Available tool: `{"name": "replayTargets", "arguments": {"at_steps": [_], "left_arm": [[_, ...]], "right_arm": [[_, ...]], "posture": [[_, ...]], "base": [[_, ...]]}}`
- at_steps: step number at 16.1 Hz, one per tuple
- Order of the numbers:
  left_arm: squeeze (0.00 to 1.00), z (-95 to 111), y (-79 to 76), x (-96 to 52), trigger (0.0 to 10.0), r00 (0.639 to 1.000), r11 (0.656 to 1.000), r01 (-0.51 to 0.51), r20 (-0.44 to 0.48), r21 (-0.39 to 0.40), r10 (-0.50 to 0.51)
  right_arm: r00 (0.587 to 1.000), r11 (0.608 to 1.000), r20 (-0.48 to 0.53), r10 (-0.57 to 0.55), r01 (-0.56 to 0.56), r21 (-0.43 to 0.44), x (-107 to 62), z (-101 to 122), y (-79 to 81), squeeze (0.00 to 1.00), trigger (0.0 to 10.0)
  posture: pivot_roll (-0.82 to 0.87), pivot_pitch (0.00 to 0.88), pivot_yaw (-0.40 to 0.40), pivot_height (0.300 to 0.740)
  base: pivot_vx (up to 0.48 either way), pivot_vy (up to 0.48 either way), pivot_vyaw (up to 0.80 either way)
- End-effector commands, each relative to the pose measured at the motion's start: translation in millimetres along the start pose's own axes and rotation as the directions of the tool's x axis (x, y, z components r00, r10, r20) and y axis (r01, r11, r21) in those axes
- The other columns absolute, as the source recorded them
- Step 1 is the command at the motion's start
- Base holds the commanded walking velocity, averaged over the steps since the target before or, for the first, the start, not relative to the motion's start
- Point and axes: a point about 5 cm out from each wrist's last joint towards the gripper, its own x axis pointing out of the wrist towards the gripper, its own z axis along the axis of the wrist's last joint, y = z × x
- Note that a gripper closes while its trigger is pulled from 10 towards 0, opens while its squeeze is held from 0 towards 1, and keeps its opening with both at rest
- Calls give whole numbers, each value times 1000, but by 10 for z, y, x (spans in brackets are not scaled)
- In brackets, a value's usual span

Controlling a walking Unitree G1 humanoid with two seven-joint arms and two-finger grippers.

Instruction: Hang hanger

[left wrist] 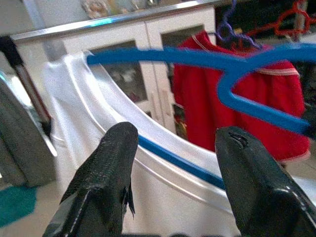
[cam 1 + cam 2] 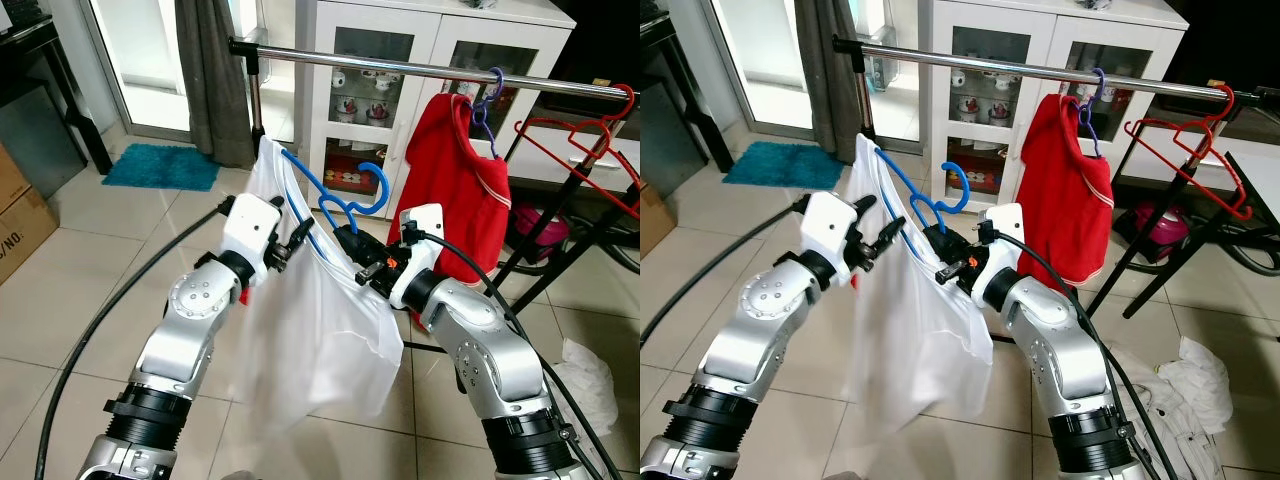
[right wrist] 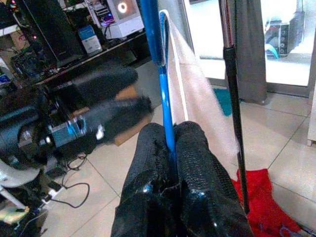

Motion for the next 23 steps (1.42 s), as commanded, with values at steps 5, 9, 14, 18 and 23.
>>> {"name": "replayTargets", "arguments": {"at_steps": [5,9,14,18,23], "left_arm": [[0,46,289,-60,10000,977,976,-209,50,67,206],[0,25,379,24,10000,972,971,-233,40,43,232],[0,76,398,129,10000,982,983,-181,70,42,177],[0,75,400,133,1529,977,977,-205,77,53,201],[0,51,389,116,0,972,972,-225,85,60,220]], "right_arm": [[995,996,62,83,-82,-17,33,138,9,0,0],[981,985,89,172,-170,-25,4,192,93,0,0],[964,970,112,242,-241,-20,-11,211,188,0,0],[964,969,105,246,-245,-23,-19,203,181,0,0],[963,968,101,251,-250,-25,-10,202,178,0,0]], "posture": [[-25,0,-55,740],[-28,0,-54,740],[-30,0,-59,740],[-29,0,-61,740],[-28,0,-66,740]], "base": [[0,0,0],[0,0,0],[0,0,0],[0,0,0],[0,0,0]]}}
